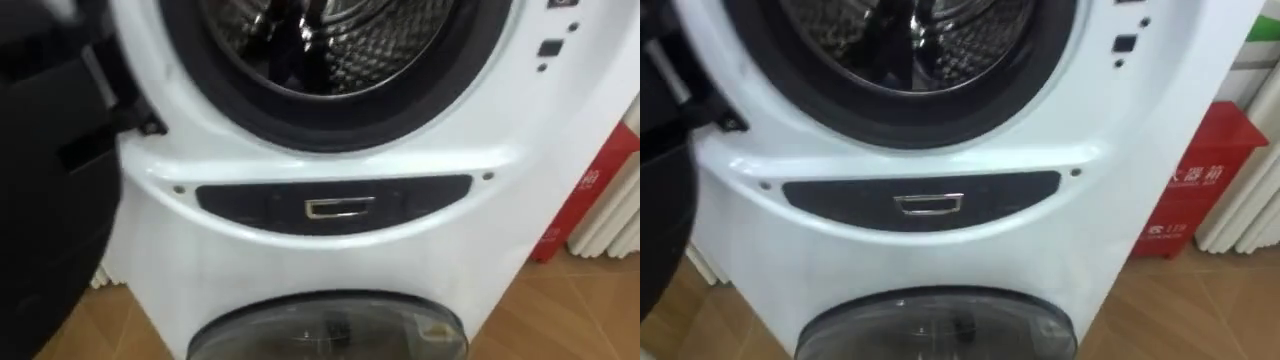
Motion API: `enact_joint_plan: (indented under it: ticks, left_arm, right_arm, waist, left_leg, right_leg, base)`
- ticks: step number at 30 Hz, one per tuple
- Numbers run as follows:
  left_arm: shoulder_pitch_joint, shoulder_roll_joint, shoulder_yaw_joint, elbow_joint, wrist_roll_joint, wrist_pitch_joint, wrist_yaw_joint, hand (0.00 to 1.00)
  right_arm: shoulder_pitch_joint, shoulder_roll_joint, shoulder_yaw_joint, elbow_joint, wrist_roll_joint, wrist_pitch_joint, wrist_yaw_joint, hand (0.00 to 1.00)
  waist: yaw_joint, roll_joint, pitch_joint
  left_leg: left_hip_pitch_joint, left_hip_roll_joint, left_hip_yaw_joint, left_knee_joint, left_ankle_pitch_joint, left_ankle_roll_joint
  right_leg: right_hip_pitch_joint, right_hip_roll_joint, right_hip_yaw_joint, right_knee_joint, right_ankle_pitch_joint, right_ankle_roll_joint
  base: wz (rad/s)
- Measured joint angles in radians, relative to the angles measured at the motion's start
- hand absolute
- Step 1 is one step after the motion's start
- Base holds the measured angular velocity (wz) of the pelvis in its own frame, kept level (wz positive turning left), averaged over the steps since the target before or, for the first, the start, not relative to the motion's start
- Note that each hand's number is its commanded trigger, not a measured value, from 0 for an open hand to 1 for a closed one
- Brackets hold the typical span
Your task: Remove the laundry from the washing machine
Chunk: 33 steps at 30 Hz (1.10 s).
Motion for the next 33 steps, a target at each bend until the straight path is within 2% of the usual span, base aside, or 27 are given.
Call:
enact_joint_plan:
  ticks: [1,2,4,5,6,7,8,9,10,11,13,14,16,17,18,20,21,22,25,28,31,33]
  left_arm:
    - [0.002,-0.003,-0.005,0.011,0.004,0.002,-0.006,0.00]
    - [0.013,-0.005,-0.006,0.012,0.004,0.002,-0.011,0.00]
    - [0.061,0.000,-0.006,0.025,0.002,0.000,-0.018,0.00]
    - [0.071,0.001,-0.005,0.034,0.000,0.000,-0.018,0.00]
    - [0.093,0.003,-0.004,0.049,-0.003,0.000,-0.018,0.00]
    - [0.107,0.006,-0.004,0.064,-0.009,0.000,-0.018,0.00]
    - [0.109,0.009,-0.005,0.074,-0.020,0.000,-0.018,0.00]
    - [0.113,0.014,-0.004,0.083,-0.041,0.000,-0.017,0.00]
    - [0.114,0.016,-0.004,0.083,-0.043,-0.001,-0.015,0.00]
    - [0.114,0.016,-0.004,0.084,-0.043,-0.001,-0.014,0.00]
    - [0.118,0.028,-0.002,0.084,-0.047,-0.008,-0.012,0.00]
    - [0.121,0.033,-0.002,0.083,-0.048,-0.009,-0.011,0.00]
    - [0.125,0.040,0.013,0.083,-0.048,-0.011,-0.008,0.00]
    - [0.125,0.039,0.017,0.082,-0.048,-0.014,-0.008,0.00]
    - [0.125,0.035,0.019,0.082,-0.048,-0.022,-0.006,0.00]
    - [0.125,0.034,0.029,0.083,-0.055,-0.040,-0.004,0.00]
    - [0.124,0.034,0.039,0.085,-0.059,-0.048,0.013,0.00]
    - [0.120,0.034,0.039,0.088,-0.077,-0.052,0.032,0.00]
    - [0.114,0.030,0.038,0.088,-0.076,-0.055,0.039,0.00]
    - [0.123,0.026,0.039,0.089,-0.076,-0.058,0.038,0.00]
    - [0.128,0.023,0.040,0.089,-0.077,-0.058,0.038,0.00]
    - [0.130,0.017,0.046,0.089,-0.079,-0.058,0.038,0.00]
  right_arm:
    - [0.002,0.004,-0.018,0.005,-0.015,0.003,0.000,0.00]
    - [0.005,0.003,-0.029,0.006,-0.015,0.002,0.001,0.00]
    - [0.029,0.004,-0.032,0.004,0.014,0.004,0.004,0.00]
    - [0.035,0.004,-0.029,0.005,0.028,0.004,0.004,0.00]
    - [0.041,0.004,-0.025,0.005,0.059,0.004,0.005,0.00]
    - [0.044,0.004,-0.027,0.003,0.083,0.004,0.006,0.00]
    - [0.047,0.004,-0.028,0.003,0.098,0.004,0.006,0.00]
    - [0.050,0.004,-0.028,0.003,0.133,0.004,0.008,0.00]
    - [0.052,0.001,-0.036,0.003,0.141,0.004,0.012,0.00]
    - [0.052,-0.003,-0.036,0.005,0.141,0.004,0.013,0.00]
    - [0.052,-0.011,-0.002,0.011,0.144,0.004,0.015,0.00]
    - [0.052,-0.010,0.009,0.013,0.144,0.004,0.016,0.00]
    - [0.055,-0.007,0.049,0.034,0.135,0.004,0.017,0.00]
    - [0.056,-0.007,0.057,0.040,0.130,0.005,0.016,0.00]
    - [0.055,-0.007,0.071,0.041,0.118,0.006,0.017,0.00]
    - [0.043,-0.006,0.090,0.047,0.105,0.004,0.025,0.00]
    - [0.038,-0.006,0.121,0.052,0.105,0.003,0.027,0.00]
    - [0.021,-0.007,0.146,0.069,0.101,0.003,0.026,0.00]
    - [-0.003,-0.007,0.158,0.079,0.057,0.003,0.024,0.00]
    - [-0.019,-0.007,0.159,0.079,0.025,0.000,0.025,0.00]
    - [-0.020,-0.009,0.159,0.079,0.020,-0.009,0.029,0.00]
    - [-0.016,-0.012,0.159,0.079,0.020,-0.009,0.041,0.00]
  waist:
    - [0.009,-0.006,-0.0007]
    - [0.009,-0.006,-0.0006]
    - [-0.006,-0.023,-0.0056]
    - [-0.004,-0.027,-0.0075]
    - [-0.007,-0.028,-0.0072]
    - [-0.014,-0.027,-0.0063]
    - [-0.021,-0.026,-0.0055]
    - [-0.035,-0.024,-0.0070]
    - [-0.040,-0.026,-0.0089]
    - [-0.040,-0.029,-0.0076]
    - [-0.024,-0.036,-0.0094]
    - [-0.023,-0.043,-0.0111]
    - [-0.016,-0.059,-0.0086]
    - [-0.012,-0.066,-0.0105]
    - [-0.006,-0.074,-0.0142]
    - [0.012,-0.084,-0.0141]
    - [0.030,-0.083,-0.0200]
    - [0.035,-0.088,-0.0190]
    - [0.058,-0.086,-0.0170]
    - [0.072,-0.079,-0.0161]
    - [0.073,-0.069,-0.0117]
    - [0.073,-0.065,-0.0116]
  left_leg:
    - [-0.018,-0.024,0.003,0.011,0.018,0.034]
    - [-0.022,-0.032,0.003,0.014,0.023,0.043]
    - [-0.040,-0.074,0.011,0.016,0.048,0.085]
    - [-0.046,-0.085,0.023,0.020,0.055,0.095]
    - [-0.060,-0.104,0.035,0.030,0.064,0.112]
    - [-0.081,-0.118,0.037,0.040,0.074,0.127]
    - [-0.087,-0.119,0.050,0.043,0.078,0.130]
    - [-0.089,-0.117,0.078,0.036,0.094,0.133]
    - [-0.088,-0.119,0.091,0.020,0.113,0.134]
    - [-0.087,-0.119,0.095,0.012,0.122,0.135]
    - [-0.082,-0.132,0.103,-0.025,0.155,0.135]
    - [-0.082,-0.136,0.103,-0.033,0.162,0.135]
    - [-0.084,-0.139,0.103,-0.036,0.171,0.125]
    - [-0.084,-0.140,0.105,-0.037,0.173,0.122]
    - [-0.084,-0.141,0.112,-0.046,0.179,0.113]
    - [-0.086,-0.137,0.128,-0.053,0.186,0.101]
    - [-0.086,-0.133,0.141,-0.063,0.192,0.091]
    - [-0.090,-0.122,0.141,-0.068,0.198,0.082]
    - [-0.096,-0.110,0.140,-0.073,0.208,0.064]
    - [-0.095,-0.091,0.138,-0.075,0.210,0.048]
    - [-0.100,-0.080,0.131,-0.075,0.209,0.036]
    - [-0.101,-0.078,0.127,-0.079,0.210,0.032]
  right_leg:
    - [-0.023,-0.015,0.011,0.005,0.045,0.004]
    - [-0.026,-0.020,0.010,-0.003,0.071,0.011]
    - [0.022,-0.051,0.014,-0.114,0.129,0.052]
    - [0.030,-0.059,0.021,-0.140,0.144,0.056]
    - [0.041,-0.069,0.038,-0.188,0.183,0.066]
    - [0.039,-0.088,0.048,-0.200,0.213,0.091]
    - [0.038,-0.098,0.055,-0.187,0.214,0.097]
    - [0.039,-0.123,0.061,-0.109,0.164,0.126]
    - [0.052,-0.151,0.062,-0.016,0.106,0.132]
    - [0.065,-0.161,0.063,0.018,0.082,0.131]
    - [0.136,-0.195,0.094,0.088,0.013,0.157]
    - [0.159,-0.202,0.095,0.085,-0.003,0.162]
    - [0.233,-0.196,0.086,0.008,-0.035,0.164]
    - [0.246,-0.193,0.082,-0.020,-0.039,0.164]
    - [0.264,-0.185,0.076,-0.076,-0.042,0.165]
    - [0.287,-0.171,0.078,-0.156,-0.042,0.165]
    - [0.292,-0.161,0.079,-0.193,-0.041,0.163]
    - [0.291,-0.145,0.090,-0.214,-0.029,0.151]
    - [0.283,-0.119,0.092,-0.239,-0.015,0.130]
    - [0.279,-0.100,0.086,-0.252,-0.011,0.121]
    - [0.287,-0.087,0.076,-0.266,-0.009,0.114]
    - [0.289,-0.085,0.071,-0.266,-0.012,0.108]
  base:
    - [-0.26]
    - [-0.19]
    - [0.04]
    - [0.00]
    - [0.00]
    - [0.11]
    - [0.42]
    - [0.59]
    - [0.59]
    - [0.39]
    - [0.12]
    - [0.00]
    - [-0.02]
    - [-0.16]
    - [-0.29]
    - [-0.42]
    - [-0.43]
    - [-0.39]
    - [-0.15]
    - [-0.01]
    - [0.03]
    - [0.07]
